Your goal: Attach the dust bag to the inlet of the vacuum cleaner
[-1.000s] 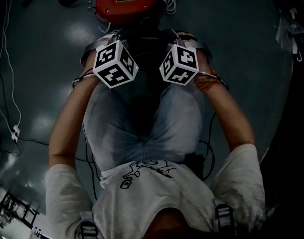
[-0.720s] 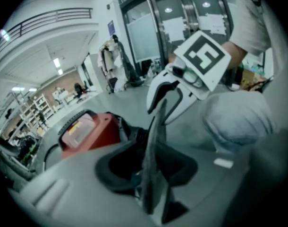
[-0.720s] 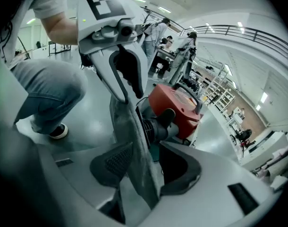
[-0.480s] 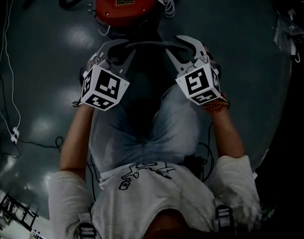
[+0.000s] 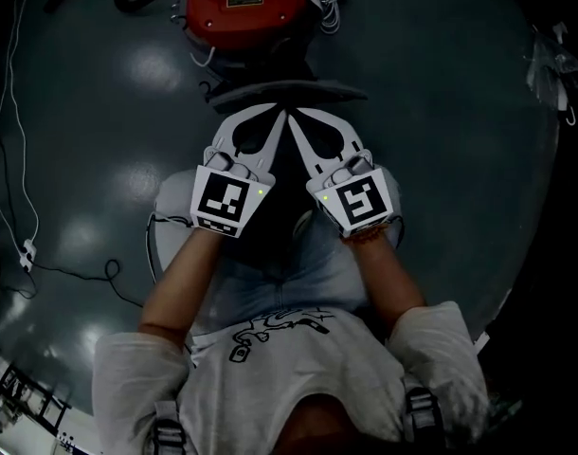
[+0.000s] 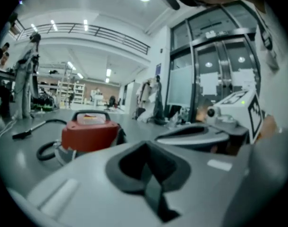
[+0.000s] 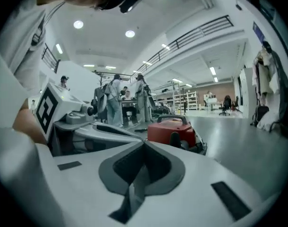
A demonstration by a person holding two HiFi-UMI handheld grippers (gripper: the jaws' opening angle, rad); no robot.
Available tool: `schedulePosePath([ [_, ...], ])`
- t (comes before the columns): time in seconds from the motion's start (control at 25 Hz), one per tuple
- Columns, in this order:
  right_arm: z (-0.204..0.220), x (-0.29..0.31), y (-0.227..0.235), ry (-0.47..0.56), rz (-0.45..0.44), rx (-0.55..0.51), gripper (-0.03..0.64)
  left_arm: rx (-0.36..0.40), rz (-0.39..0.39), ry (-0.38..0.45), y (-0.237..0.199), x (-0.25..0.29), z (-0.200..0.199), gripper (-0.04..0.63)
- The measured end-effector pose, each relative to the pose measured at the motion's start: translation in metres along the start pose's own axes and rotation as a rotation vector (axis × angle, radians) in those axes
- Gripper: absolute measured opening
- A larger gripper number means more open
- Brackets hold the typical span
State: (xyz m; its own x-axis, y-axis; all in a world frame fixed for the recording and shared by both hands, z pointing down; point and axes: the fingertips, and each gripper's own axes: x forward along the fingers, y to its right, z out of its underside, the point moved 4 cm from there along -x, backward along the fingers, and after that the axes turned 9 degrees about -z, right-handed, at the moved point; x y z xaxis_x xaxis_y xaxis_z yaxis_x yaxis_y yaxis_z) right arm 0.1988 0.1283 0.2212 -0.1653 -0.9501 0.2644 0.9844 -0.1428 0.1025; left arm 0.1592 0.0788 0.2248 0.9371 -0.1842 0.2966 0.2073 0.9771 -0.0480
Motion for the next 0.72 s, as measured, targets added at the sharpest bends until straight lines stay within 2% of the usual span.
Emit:
schedulePosePath([
  [0.12, -0.001, 0.003, -0.007, 0.017, -0.025, 0.021, 0.01, 0.032, -0.012, -0.014, -0.007, -0.002, 0.005, 0.003],
  [0.28, 0.002, 0.004, -0.011, 0.016, -0.026, -0.003, 0.01, 0.019, -0.033, -0.037, -0.014, -0.001, 0.013, 0.002],
  [0.72, -0.001, -0.001, -0.003, 0.04, -0.004, 0.018, 0.009, 0.014, 0.005, -0.046, -0.006, -0.001, 0.012, 0.002],
])
